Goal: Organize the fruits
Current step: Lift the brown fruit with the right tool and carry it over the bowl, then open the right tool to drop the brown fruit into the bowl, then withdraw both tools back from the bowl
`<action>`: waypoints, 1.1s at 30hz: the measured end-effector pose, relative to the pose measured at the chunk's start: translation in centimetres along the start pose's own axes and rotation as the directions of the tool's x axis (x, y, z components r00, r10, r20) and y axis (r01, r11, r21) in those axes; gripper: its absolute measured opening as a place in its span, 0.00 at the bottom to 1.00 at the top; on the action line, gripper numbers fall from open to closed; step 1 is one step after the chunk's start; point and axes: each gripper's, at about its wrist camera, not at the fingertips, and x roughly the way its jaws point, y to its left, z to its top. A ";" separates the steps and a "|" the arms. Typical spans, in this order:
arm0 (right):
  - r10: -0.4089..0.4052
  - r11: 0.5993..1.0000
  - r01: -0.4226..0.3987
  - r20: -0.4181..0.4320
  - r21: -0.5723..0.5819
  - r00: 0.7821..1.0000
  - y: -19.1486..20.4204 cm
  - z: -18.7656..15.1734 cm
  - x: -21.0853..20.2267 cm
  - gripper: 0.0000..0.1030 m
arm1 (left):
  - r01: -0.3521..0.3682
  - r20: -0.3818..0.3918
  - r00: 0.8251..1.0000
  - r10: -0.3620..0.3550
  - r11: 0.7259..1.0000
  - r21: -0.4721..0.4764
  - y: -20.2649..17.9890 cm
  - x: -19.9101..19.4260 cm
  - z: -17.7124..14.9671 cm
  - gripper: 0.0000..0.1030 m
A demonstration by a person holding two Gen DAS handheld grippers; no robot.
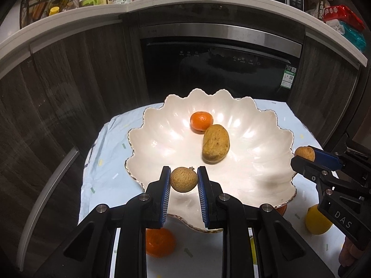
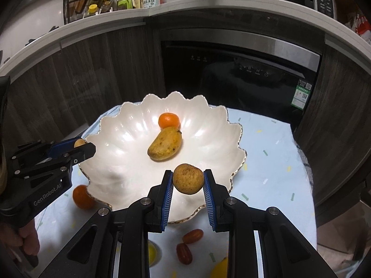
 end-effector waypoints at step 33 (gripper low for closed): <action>-0.060 0.998 0.060 0.037 0.006 0.997 0.8 -0.2 -2.8 0.78 | -0.097 0.032 0.995 0.097 0.995 -0.023 0.8 -3.6 -0.7 0.84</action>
